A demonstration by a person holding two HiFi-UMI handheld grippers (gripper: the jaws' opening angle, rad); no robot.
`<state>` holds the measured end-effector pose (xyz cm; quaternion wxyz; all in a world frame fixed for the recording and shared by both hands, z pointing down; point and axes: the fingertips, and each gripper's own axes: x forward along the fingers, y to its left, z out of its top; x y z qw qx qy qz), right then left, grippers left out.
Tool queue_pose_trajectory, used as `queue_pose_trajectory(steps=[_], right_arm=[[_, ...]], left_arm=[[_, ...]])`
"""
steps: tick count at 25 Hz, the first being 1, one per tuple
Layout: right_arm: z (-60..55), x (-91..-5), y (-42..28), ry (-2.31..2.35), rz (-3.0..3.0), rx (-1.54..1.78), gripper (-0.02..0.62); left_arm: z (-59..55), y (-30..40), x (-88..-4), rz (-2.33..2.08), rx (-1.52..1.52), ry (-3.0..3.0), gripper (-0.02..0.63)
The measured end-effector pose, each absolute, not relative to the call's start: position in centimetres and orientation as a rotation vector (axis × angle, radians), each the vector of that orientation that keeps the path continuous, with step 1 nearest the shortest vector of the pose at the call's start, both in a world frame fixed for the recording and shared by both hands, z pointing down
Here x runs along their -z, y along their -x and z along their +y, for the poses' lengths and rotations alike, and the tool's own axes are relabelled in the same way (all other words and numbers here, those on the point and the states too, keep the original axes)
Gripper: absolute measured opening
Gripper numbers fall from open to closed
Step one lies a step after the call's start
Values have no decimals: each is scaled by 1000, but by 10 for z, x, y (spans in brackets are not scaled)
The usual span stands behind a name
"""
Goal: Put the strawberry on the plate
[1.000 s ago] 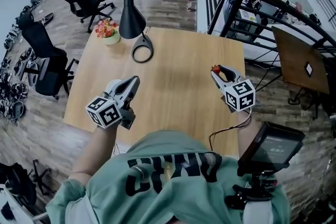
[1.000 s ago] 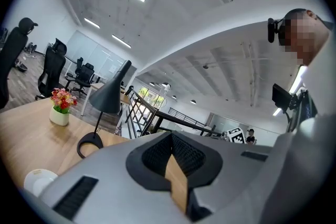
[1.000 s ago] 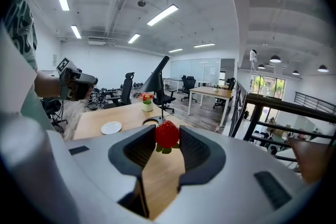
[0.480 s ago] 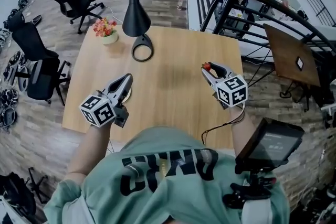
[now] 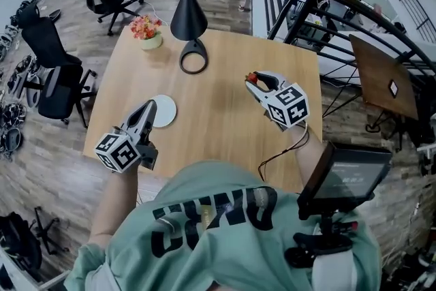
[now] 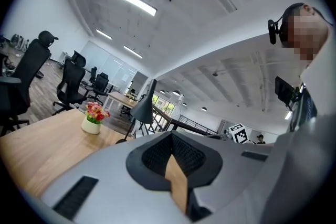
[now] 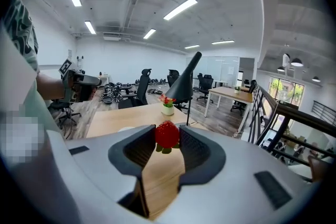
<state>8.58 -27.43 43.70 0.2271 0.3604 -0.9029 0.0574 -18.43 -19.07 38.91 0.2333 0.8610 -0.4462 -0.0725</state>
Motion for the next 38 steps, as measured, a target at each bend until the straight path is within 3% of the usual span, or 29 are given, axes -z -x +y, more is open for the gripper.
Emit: queue_pose_trajectory(steps=[22, 38], right_arm=[[-269, -459, 71, -599, -2573, -96, 144], [-270, -520, 196, -324, -2527, -129, 144]], left_arm=[[-138, 287, -417, -1480, 243, -2179, 2], [-142, 364, -476, -1548, 190, -2014, 2]])
